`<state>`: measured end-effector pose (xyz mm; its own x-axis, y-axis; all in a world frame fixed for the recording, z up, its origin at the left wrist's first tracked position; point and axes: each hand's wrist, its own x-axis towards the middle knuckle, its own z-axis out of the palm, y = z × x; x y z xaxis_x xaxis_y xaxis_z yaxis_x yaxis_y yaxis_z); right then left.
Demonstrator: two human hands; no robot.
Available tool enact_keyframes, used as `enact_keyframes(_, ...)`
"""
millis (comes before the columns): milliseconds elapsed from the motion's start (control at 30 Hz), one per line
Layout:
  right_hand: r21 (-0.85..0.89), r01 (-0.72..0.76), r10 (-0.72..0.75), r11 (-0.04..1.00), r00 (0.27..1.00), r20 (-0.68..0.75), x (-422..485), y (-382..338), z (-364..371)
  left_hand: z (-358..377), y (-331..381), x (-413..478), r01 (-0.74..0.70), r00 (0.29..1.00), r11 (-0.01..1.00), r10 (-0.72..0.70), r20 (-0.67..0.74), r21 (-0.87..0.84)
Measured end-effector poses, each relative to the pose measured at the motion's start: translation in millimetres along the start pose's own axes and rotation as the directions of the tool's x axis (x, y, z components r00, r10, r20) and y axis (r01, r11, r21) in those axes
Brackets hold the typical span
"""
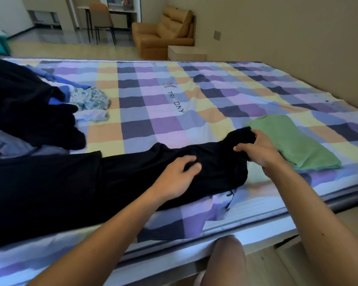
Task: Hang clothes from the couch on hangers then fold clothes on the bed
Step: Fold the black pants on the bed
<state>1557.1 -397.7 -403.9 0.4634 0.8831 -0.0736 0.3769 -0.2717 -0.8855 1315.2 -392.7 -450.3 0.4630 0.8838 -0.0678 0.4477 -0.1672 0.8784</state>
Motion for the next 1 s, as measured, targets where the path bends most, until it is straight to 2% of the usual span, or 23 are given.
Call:
enact_keyframes(33, -0.061, 0.096, -0.096, 0.994, 0.995, 0.011, -9.8, -13.9, 10.6, -6.0, 12.3, -0.5, 0.043, 0.998, 0.966, -0.051, -0.025, -0.254)
enact_keyframes(67, -0.128, 0.202, -0.196, 0.971, 0.979, 0.055, -21.3, -27.5, 28.3, -17.2, 19.6, -2.6, 0.097, 0.993, 0.881, -0.116, -0.013, -0.462)
enact_keyframes(100, -0.174, 0.297, -0.280, 0.939, 0.953, 0.118, -32.9, -37.5, 41.8, -24.7, 27.9, -2.6, 0.140, 0.986, 0.782, -0.164, 0.017, -0.607)
enact_keyframes(167, -0.161, 0.459, -0.393, 0.874, 0.861, 0.322, -60.2, -54.0, 74.7, -45.8, 29.0, -6.7, 0.157, 0.976, 0.629, -0.216, 0.023, -0.761)
enact_keyframes(233, -0.085, 0.538, -0.426, 0.838, 0.745, 0.514, -85.4, -61.3, 104.0, -65.2, 20.9, -18.0, 0.148, 0.963, 0.562, -0.270, -0.011, -0.814)
enact_keyframes(333, 0.051, 0.504, -0.426, 0.862, 0.668, 0.610, -106.4, -63.1, 134.8, -96.6, -4.3, -39.2, 0.101, 0.904, 0.632, -0.381, -0.195, -0.768)
enact_keyframes(433, 0.212, 0.524, -0.543, 0.825, 0.631, 0.555, -115.9, -71.1, 162.9, -142.0, -28.2, -68.3, 0.123, 0.813, 0.712, -0.472, -0.341, -0.692)
enact_keyframes(533, 0.252, 0.552, -0.602, 0.795, 0.667, 0.440, -114.2, -72.7, 168.7, -185.2, -29.6, -92.1, 0.130, 0.798, 0.719, -0.484, -0.359, -0.683)
enact_keyframes(633, 0.207, 0.586, -0.610, 0.784, 0.664, 0.432, -112.4, -76.4, 184.9, -246.1, -46.9, -133.0, 0.106, 0.783, 0.739, -0.475, -0.403, -0.665)
enact_keyframes(700, 0.152, 0.607, -0.602, 0.780, 0.661, 0.448, -114.9, -78.4, 201.3, -280.4, -65.4, -163.0, 0.143, 0.774, 0.761, -0.485, -0.408, -0.632)
enact_keyframes(800, 0.082, 0.643, -0.592, 0.761, 0.637, 0.495, -124.8, -77.5, 233.4, -313.3, -115.2, -187.2, 0.271, 0.650, 0.790, -0.571, -0.501, -0.549)
enact_keyframes(867, 0.020, 0.687, -0.562, 0.726, 0.577, 0.593, -131.0, -72.5, 256.7, -321.2, -148.5, -196.9, 0.421, 0.562, 0.837, -0.544, -0.624, -0.350)
enact_keyframes(900, -0.036, 0.716, -0.528, 0.697, 0.546, 0.650, -132.4, -68.9, 267.8, -320.4, -161.1, -199.1, 0.517, 0.534, 0.840, -0.467, -0.705, -0.164)
enact_keyframes(933, -0.102, 0.741, -0.481, 0.664, 0.528, 0.700, -132.9, -64.7, 275.7, -317.0, -169.6, -199.6, 0.572, 0.538, 0.818, -0.318, -0.781, 0.061)
enact_keyframes(967, -0.157, 0.756, -0.441, 0.635, 0.523, 0.729, -133.0, -62.4, 283.7, -313.4, -170.8, -200.0, 0.559, 0.567, 0.784, -0.124, -0.815, 0.270)
enact_keyframes(1000, -0.191, 0.759, -0.418, 0.622, 0.528, 0.739, -133.0, -61.0, 287.3, -307.1, -167.6, -197.7, 0.464, 0.623, 0.773, 0.062, -0.780, 0.432)
